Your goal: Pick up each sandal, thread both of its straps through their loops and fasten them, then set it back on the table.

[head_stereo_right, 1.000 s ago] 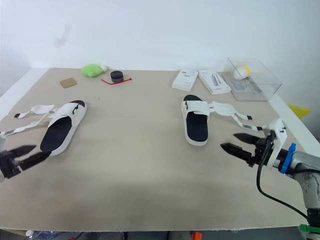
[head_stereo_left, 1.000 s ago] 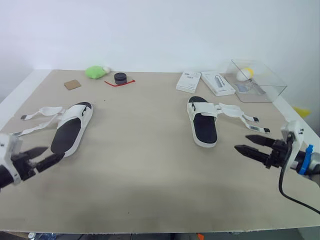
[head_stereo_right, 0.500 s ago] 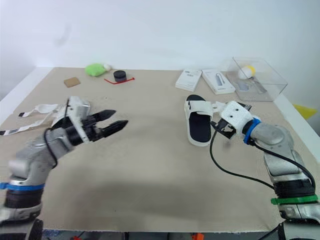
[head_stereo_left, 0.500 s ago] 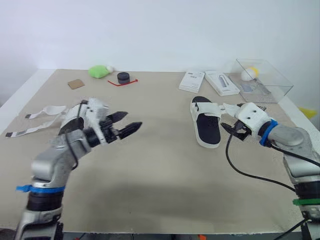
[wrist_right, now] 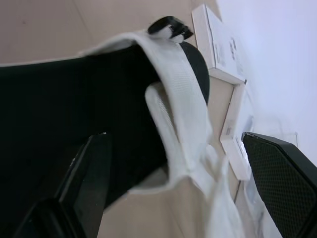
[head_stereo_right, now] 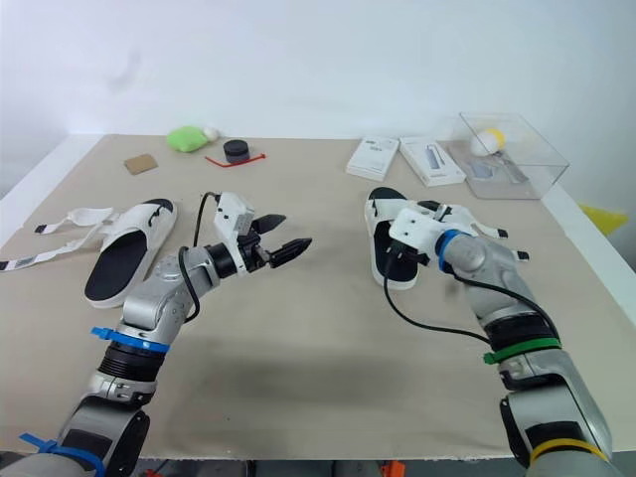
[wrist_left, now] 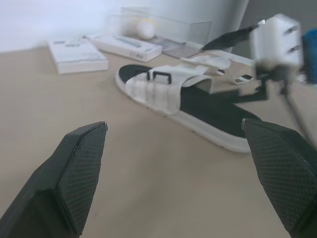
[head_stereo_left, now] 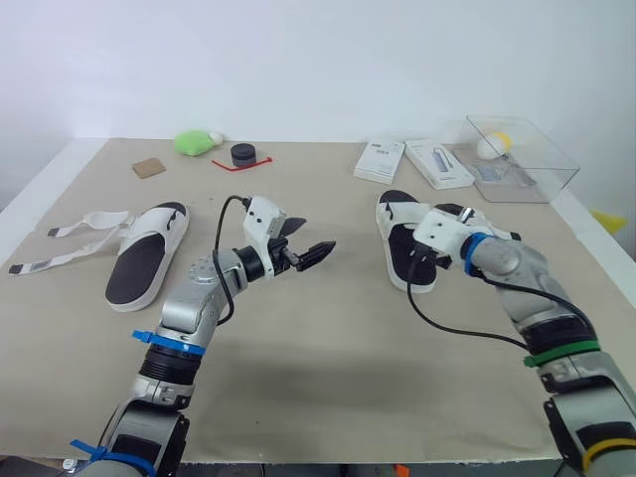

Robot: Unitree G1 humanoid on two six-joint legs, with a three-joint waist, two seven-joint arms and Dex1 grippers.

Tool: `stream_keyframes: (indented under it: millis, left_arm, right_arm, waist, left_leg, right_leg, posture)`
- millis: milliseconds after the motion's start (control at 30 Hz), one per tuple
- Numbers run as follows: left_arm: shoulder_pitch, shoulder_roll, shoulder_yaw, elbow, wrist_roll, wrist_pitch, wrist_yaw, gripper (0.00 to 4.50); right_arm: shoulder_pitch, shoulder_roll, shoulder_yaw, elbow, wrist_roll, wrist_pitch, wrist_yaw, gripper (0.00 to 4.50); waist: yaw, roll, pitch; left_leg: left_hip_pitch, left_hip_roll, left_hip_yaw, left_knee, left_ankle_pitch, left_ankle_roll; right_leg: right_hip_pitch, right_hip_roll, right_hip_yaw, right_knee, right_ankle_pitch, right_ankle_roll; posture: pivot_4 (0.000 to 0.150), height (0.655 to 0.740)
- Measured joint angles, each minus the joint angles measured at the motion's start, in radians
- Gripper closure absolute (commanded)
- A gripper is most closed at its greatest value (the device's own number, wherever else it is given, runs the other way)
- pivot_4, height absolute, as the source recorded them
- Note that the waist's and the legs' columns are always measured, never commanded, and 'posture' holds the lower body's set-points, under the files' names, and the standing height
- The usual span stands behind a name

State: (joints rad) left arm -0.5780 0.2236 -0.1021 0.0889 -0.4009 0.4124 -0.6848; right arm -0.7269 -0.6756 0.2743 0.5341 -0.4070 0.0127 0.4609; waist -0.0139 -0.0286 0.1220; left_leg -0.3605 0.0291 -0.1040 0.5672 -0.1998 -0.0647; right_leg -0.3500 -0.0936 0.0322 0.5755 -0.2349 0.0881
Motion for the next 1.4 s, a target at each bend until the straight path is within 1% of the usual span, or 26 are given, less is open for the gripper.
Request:
stream_keyframes:
  millis: [200,300,333,367,400,433,467,500,533,567,600,633,733,833,967,1033,1133,1267,1400]
  left_arm:
    - [0.0,-0.007,-0.017,-0.031,-0.052,0.056,-0.09,0.0]
    - [0.0,-0.004,-0.016,-0.04,-0.06,0.068,-0.103,0.0]
    - [0.0,-0.004,-0.014,-0.04,-0.06,0.068,-0.101,0.0]
    - [0.0,-0.004,-0.013,-0.04,-0.06,0.068,-0.1,0.0]
    - [0.0,-0.004,-0.011,-0.04,-0.06,0.068,-0.098,0.0]
    - [0.0,-0.004,-0.009,-0.04,-0.059,0.068,-0.095,0.0]
    - [0.0,-0.004,-0.008,-0.04,-0.059,0.067,-0.091,0.0]
    - [0.0,-0.004,-0.006,-0.04,-0.058,0.067,-0.087,0.0]
    - [0.0,-0.005,-0.005,-0.039,-0.056,0.065,-0.083,0.0]
    - [0.0,-0.006,-0.003,-0.039,-0.054,0.062,-0.078,0.0]
    - [0.0,-0.007,-0.001,-0.039,-0.051,0.061,-0.074,0.0]
    - [0.0,-0.007,0.002,-0.038,-0.05,0.056,-0.068,0.0]
    - [-0.003,-0.008,0.008,-0.035,-0.05,0.051,-0.066,0.0]
    - [-0.011,-0.005,0.024,-0.027,-0.051,0.049,-0.067,0.0]
    - [-0.021,0.031,0.066,-0.022,-0.073,0.052,-0.086,0.0]
    - [-0.022,0.08,0.099,-0.02,-0.107,0.078,-0.118,0.0]
    - [-0.022,0.184,0.168,-0.017,-0.162,0.142,-0.176,0.0]
    - [-0.009,0.264,0.228,0.006,-0.198,0.183,-0.227,0.0]
    - [0.017,0.304,0.273,0.006,-0.224,0.207,-0.241,0.0]
  right_arm:
    - [-0.119,0.045,0.044,0.182,-0.093,-0.044,-0.116,0.02]
    - [-0.156,0.061,0.059,0.251,-0.119,-0.071,-0.145,0.02]
    - [-0.162,0.069,0.071,0.27,-0.127,-0.085,-0.15,0.55]
    - [-0.162,0.075,0.075,0.28,-0.13,-0.093,-0.153,0.74]
    - [-0.162,0.083,0.079,0.295,-0.132,-0.105,-0.155,1.18]
    - [-0.163,0.088,0.081,0.303,-0.133,-0.112,-0.156,1.73]
    - [-0.163,0.09,0.081,0.309,-0.135,-0.119,-0.158,2.14]
    - [-0.165,0.092,0.083,0.319,-0.137,-0.127,-0.16,2.71]
    - [-0.168,0.092,0.086,0.327,-0.14,-0.134,-0.161,3.14]
    - [-0.171,0.092,0.086,0.335,-0.144,-0.143,-0.161,3.7]
    - [-0.172,0.092,0.087,0.337,-0.147,-0.148,-0.162,4.14]
    - [-0.175,0.092,0.088,0.345,-0.15,-0.155,-0.164,4.42]
    - [-0.175,0.09,0.088,0.351,-0.151,-0.175,-0.167,4.42]
    - [-0.175,0.072,0.085,0.353,-0.135,-0.251,-0.154,4.42]
    - [-0.173,0.034,0.055,0.354,-0.033,-0.467,-0.06,4.42]
    - [-0.169,0.018,0.028,0.356,0.088,-0.633,0.079,4.42]
    - [-0.169,0.015,0.018,0.356,0.269,-0.853,0.326,4.42]
    - [-0.175,0.033,0.029,0.367,0.391,-1.014,0.548,4.42]
    - [-0.194,0.096,0.059,0.39,0.49,-1.188,0.685,4.42]
  waist:
    - [-0.01,0.0,0.0]
    - [-0.012,0.0,0.0]
    - [-0.013,0.0,0.0]
    - [-0.013,0.0,0.0]
    - [-0.013,0.0,0.0]
    - [-0.013,0.001,0.0]
    - [-0.013,0.001,0.0]
    - [-0.013,0.001,0.0]
    - [-0.013,0.001,0.0]
    - [-0.013,0.001,0.0]
    - [-0.013,0.001,0.0]
    - [-0.014,0.001,0.0]
    - [-0.015,0.001,0.0]
    - [-0.016,0.001,0.001]
    - [-0.024,0.001,0.001]
    - [-0.032,0.001,0.002]
    - [-0.044,0.001,0.003]
    - [-0.044,0.001,0.003]
    - [-0.045,0.001,0.004]
  left_leg:
    - [0.0,0.0,0.0,-0.001,0.0,-0.001]
    - [0.0,0.0,0.0,-0.002,0.001,0.0]
    - [0.0,0.0,0.0,-0.002,0.001,0.0]
    - [0.0,0.0,0.0,-0.002,0.001,0.0]
    - [0.0,0.0,0.0,-0.002,0.001,0.0]
    - [0.0,0.0,0.0,-0.002,0.001,0.0]
    - [0.0,0.0,0.0,-0.002,0.001,0.0]
    - [0.0,0.0,0.0,-0.002,0.001,0.0]
    - [0.0,0.0,0.0,-0.002,0.001,0.0]
    - [0.0,0.0,0.0,-0.002,0.001,0.0]
    - [0.0,0.0,0.0,-0.002,0.001,0.0]
    - [0.0,0.0,0.0,-0.002,0.001,0.0]
    - [0.0,0.0,-0.001,-0.002,0.001,0.0]
    - [0.0,0.0,0.0,-0.002,0.001,0.0]
    - [0.0,0.0,0.0,-0.002,0.001,0.0]
    - [0.0,0.0,0.0,-0.003,0.001,0.0]
    - [0.002,0.0,0.0,-0.003,0.001,0.001]
    - [0.002,0.0,-0.001,-0.003,0.001,0.001]
    - [0.003,0.0,-0.001,-0.003,0.002,0.001]
  right_leg:
    - [0.0,0.0,0.001,0.0,0.001,0.001]
    - [0.0,0.001,0.001,0.0,0.001,0.001]
    - [0.0,0.001,0.001,0.0,0.001,0.001]
    - [0.0,0.001,0.001,0.0,0.001,0.001]
    - [0.0,0.001,0.001,0.0,0.001,0.002]
    - [0.0,0.001,0.001,0.0,0.001,0.002]
    - [0.0,0.001,0.002,0.0,0.001,0.002]
    - [0.0,0.001,0.002,0.0,0.001,0.002]
    - [0.0,0.001,0.002,0.0,0.001,0.002]
    - [0.0,0.001,0.002,0.0,0.001,0.002]
    - [0.0,0.001,0.002,0.0,0.001,0.002]
    - [0.0,0.001,0.002,0.0,0.001,0.002]
    - [0.0,0.001,0.002,0.0,0.001,0.002]
    - [0.0,0.001,0.003,0.0,0.001,0.003]
    - [0.0,0.001,0.003,0.0,0.002,0.005]
    - [0.001,0.002,0.003,0.0,0.001,0.006]
    - [0.003,0.002,0.003,0.0,0.001,0.007]
    - [0.004,0.002,0.003,0.001,0.001,0.006]
    - [0.003,0.003,0.004,0.001,0.002,0.004]
  posture:
    - [0.15,0.74]
    - [0.15,0.74]
    - [0.15,0.74]
    - [0.15,0.74]
    - [0.15,0.74]
    - [0.15,0.74]
    - [0.15,0.74]
    - [0.15,0.74]
    - [0.15,0.74]
    - [0.15,0.74]
    - [0.15,0.74]
    - [0.15,0.74]
    - [0.15,0.74]
    - [0.15,0.74]
    - [0.15,0.74]
    - [0.15,0.74]
    - [0.15,0.74]
    - [0.15,0.74]
    - [0.15,0.74]
